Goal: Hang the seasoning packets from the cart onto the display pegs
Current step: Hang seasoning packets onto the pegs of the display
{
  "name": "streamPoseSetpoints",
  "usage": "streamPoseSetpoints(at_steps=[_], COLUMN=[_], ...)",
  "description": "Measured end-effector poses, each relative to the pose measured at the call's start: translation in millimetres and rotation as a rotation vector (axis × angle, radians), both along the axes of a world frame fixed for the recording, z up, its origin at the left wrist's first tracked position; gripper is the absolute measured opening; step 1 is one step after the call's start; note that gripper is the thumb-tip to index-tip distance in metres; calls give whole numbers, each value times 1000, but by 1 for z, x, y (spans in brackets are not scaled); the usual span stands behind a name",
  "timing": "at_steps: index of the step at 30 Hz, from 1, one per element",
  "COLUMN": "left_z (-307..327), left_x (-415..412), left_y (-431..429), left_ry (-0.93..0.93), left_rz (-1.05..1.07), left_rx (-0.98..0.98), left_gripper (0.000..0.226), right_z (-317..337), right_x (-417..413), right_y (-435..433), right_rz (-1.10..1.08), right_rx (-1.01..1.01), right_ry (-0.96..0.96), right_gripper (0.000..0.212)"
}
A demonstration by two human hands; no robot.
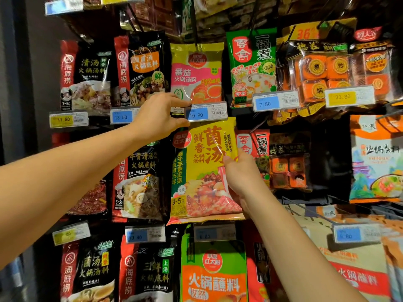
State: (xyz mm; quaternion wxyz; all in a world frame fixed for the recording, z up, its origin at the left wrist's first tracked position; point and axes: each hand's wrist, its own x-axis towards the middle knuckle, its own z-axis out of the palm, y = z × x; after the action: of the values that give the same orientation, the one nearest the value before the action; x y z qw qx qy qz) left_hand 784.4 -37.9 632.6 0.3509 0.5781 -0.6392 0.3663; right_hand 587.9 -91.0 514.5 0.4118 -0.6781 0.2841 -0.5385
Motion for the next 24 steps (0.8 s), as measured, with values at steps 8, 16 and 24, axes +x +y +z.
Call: streamPoseSetpoints(at_steps=[8, 16, 24], left_z=[-1, -3, -5], left_x=[0, -4, -3], left_y=[-1, 3, 3], left_ry=[26, 27, 27], left_rz=[-8, -26, -28], left_rx=[5, 4, 1], left_gripper=[54, 53, 54], right_z=[8, 8, -6], right_x=[-4, 10, 23], right_y=[-2, -15, -31], right_rz=[-25, 8, -30], right_rx=[84, 249, 208], right_ry=[122, 89, 75], right_gripper=[34, 49, 49])
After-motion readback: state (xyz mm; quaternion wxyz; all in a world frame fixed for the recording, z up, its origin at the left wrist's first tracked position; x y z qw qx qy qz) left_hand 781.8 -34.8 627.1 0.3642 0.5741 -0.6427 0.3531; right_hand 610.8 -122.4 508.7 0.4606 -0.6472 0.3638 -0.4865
